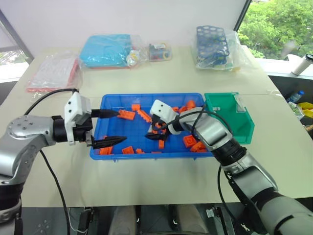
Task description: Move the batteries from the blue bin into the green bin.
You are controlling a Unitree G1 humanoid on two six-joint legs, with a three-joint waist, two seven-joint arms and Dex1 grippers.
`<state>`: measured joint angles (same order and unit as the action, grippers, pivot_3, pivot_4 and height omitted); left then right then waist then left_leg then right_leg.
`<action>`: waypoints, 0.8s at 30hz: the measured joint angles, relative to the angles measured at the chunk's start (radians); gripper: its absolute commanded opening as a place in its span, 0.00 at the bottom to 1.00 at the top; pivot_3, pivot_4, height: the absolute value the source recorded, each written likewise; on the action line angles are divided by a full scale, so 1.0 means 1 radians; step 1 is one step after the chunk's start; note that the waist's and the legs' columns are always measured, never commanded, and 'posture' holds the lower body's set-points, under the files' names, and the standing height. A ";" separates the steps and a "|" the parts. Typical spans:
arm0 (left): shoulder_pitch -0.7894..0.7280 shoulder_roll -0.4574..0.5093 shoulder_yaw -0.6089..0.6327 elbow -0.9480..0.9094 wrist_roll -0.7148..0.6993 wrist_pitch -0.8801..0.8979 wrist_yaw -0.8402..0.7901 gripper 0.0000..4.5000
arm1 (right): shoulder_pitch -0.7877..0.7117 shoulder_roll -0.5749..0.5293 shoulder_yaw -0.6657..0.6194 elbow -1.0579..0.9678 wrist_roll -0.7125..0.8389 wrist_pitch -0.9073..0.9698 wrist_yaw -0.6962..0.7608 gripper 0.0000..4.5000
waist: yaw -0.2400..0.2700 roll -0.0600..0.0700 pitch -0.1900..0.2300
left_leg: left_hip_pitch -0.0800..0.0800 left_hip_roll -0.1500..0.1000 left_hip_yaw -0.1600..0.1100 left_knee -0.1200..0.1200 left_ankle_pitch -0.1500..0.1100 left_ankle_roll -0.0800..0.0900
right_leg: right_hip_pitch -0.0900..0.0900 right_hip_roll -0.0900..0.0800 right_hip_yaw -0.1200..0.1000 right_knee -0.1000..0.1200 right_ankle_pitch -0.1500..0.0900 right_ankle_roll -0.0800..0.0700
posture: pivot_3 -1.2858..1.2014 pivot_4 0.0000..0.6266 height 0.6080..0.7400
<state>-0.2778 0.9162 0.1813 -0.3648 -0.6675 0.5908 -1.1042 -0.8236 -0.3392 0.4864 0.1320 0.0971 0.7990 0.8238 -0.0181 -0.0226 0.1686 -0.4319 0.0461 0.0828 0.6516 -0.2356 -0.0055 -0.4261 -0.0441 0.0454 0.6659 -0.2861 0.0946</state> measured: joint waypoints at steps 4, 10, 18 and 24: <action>-0.024 0.000 -0.002 0.003 0.000 0.009 0.003 1.00 | 0.001 0.005 0.010 0.017 -0.029 -0.025 -0.004 0.79 | 0.000 0.000 0.000 | 0.000 0.000 0.000 0.000 0.000 0.000 | 0.000 0.000 0.000 0.000 0.000 0.000 | 0.52 0.24 1.00; -0.052 -0.009 -0.010 0.011 0.002 0.010 0.004 1.00 | 0.002 0.007 -0.006 0.021 -0.033 -0.017 -0.006 0.50 | 0.000 0.000 0.000 | 0.000 0.000 0.000 0.000 0.000 0.000 | 0.000 0.000 0.000 0.000 0.000 0.000 | 0.52 0.24 1.00; -0.088 -0.034 -0.047 0.043 0.018 0.001 -0.005 1.00 | -0.023 -0.061 -0.240 -0.159 0.080 0.160 -0.017 0.50 | 0.006 0.000 0.000 | 0.000 0.000 0.000 0.000 0.000 0.000 | 0.000 -0.001 0.000 0.000 0.000 0.000 | 0.52 0.24 1.00; -0.119 -0.056 -0.070 0.079 0.032 -0.018 -0.015 1.00 | -0.015 -0.305 -0.453 -0.250 0.142 0.274 -0.025 0.50 | 0.008 0.000 0.000 | 0.000 -0.001 0.001 0.000 0.000 0.000 | 0.001 -0.001 0.000 -0.001 0.000 0.000 | 0.52 0.24 1.00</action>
<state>-0.3967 0.8604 0.1111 -0.2857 -0.6354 0.5723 -1.1196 -0.8386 -0.6444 0.0330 -0.1182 0.2392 1.0733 0.7984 -0.0102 -0.0227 0.1685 -0.4320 0.0448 0.0836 0.6513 -0.2357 -0.0053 -0.4255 -0.0449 0.0450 0.6646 -0.2862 0.0945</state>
